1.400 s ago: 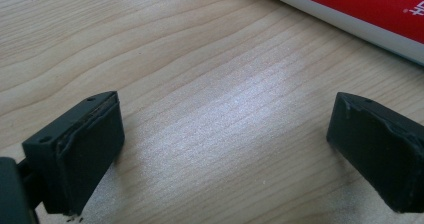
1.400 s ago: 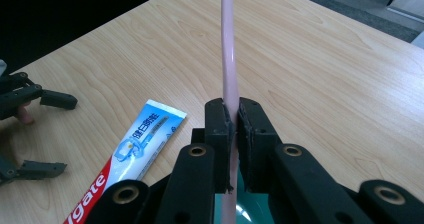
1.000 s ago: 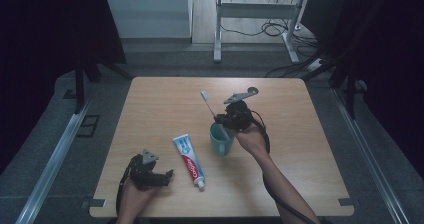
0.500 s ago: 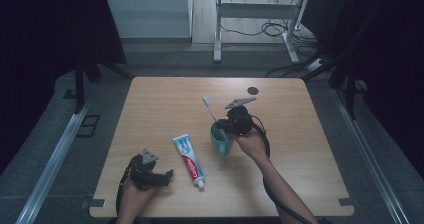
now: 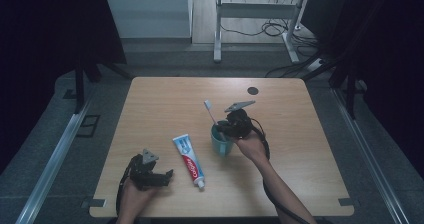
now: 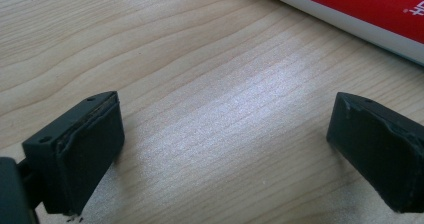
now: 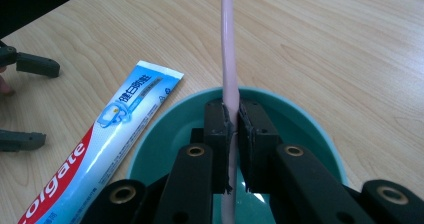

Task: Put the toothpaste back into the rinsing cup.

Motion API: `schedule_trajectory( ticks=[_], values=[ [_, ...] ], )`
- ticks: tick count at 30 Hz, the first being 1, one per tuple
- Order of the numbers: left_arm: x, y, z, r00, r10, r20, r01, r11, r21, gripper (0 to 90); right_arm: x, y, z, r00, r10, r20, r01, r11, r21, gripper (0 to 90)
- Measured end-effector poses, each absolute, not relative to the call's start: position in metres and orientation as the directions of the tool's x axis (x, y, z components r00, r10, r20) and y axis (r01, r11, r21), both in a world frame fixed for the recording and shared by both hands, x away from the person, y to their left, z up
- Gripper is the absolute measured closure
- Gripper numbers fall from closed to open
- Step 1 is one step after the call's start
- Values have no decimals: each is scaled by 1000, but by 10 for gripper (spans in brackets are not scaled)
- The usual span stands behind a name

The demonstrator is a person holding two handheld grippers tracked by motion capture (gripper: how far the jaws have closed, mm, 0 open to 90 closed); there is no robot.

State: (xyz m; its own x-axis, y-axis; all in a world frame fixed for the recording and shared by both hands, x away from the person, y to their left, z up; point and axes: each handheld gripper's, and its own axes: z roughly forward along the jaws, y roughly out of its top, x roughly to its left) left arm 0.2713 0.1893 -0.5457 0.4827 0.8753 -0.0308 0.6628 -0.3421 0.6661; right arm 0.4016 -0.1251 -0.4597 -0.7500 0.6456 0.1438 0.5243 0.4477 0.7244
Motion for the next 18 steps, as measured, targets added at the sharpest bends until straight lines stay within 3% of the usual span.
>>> schedule_trajectory(
  ticks=[18],
  values=[
    [271,189,-546,483,875,-31,663,-342,666,19,401,-127,-470,-746,649,150,543,463,700,769]
  ],
)
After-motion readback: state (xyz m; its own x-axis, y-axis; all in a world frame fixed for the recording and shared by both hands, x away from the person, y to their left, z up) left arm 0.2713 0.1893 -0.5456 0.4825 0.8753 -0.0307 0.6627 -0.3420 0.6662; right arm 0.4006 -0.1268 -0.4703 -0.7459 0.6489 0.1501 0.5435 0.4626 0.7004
